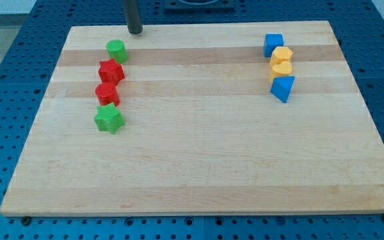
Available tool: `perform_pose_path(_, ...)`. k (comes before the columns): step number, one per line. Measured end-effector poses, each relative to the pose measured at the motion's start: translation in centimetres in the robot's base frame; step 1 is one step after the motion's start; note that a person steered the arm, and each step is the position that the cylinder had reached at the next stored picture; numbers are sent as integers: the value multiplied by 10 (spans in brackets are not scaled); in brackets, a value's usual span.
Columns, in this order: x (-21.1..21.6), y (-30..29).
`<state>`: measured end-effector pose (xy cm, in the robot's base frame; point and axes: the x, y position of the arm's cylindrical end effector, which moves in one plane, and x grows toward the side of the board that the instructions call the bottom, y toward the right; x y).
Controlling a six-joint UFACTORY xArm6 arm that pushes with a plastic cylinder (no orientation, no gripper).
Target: Push the green circle into the red star
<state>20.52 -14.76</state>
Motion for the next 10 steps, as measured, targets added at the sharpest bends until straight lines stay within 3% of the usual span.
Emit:
perform_pose_path(5, 28, -26)
perform_pose_path(10, 108, -17)
